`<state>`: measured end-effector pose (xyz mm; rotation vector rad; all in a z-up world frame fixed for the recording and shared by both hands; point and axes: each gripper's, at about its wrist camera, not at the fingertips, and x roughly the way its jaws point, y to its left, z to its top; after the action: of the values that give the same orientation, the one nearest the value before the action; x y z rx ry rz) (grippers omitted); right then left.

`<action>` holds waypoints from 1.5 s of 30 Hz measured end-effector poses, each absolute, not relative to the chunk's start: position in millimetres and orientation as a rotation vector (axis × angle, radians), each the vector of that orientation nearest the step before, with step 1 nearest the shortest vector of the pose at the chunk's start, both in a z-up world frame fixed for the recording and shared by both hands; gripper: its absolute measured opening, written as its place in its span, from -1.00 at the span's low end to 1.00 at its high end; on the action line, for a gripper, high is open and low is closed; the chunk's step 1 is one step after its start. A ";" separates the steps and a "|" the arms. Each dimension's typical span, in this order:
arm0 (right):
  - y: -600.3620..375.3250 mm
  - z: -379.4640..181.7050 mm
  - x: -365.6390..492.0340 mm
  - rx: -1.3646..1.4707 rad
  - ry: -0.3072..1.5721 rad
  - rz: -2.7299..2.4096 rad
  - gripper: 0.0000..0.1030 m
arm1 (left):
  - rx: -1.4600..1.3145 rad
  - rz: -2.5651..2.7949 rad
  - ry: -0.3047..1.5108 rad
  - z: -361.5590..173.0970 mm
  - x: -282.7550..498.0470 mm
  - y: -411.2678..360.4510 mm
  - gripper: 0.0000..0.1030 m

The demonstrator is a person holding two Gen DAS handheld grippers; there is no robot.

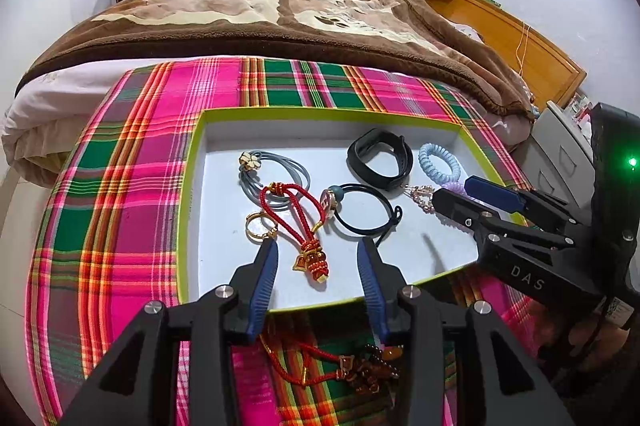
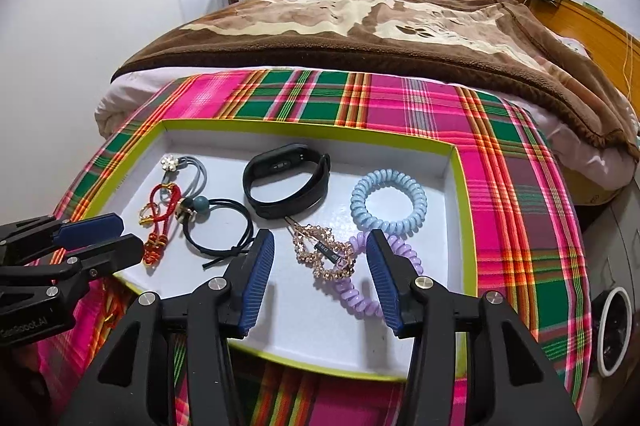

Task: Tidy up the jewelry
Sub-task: 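Carry the tassel and clip into the tray and open both grippers, then grasp the brown beaded bracelet with the right gripper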

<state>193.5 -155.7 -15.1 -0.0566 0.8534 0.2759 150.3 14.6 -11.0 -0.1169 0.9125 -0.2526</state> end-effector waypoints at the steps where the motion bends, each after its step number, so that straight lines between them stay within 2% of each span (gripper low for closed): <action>1: -155.9 -14.1 191.8 -0.055 0.850 0.276 -0.05 | -0.118 -0.250 0.911 -9.9 148.7 14.9 -0.14; 17: -147.1 6.3 131.2 -0.006 0.787 0.440 -0.05 | -0.203 -0.185 0.837 11.8 98.2 55.0 0.00; 40: -95.3 -35.7 114.9 -0.057 0.907 0.574 -0.05 | -0.283 -0.131 0.841 -3.4 43.7 104.7 0.01; 41: -95.7 -36.6 114.7 -0.052 0.910 0.575 -0.06 | -0.285 -0.133 0.842 -4.1 43.1 104.9 0.01; 43: -95.3 -38.7 115.0 -0.049 0.916 0.574 -0.37 | -0.286 -0.134 0.846 -5.5 42.0 104.9 0.01; 45: -94.6 -40.3 115.5 -0.053 0.922 0.571 -0.42 | -0.288 -0.134 0.850 -6.6 42.0 105.3 0.01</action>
<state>115.5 -94.6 -40.3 -0.0527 0.9219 0.5709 42.0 105.3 -6.6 -0.2884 0.8499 -0.1339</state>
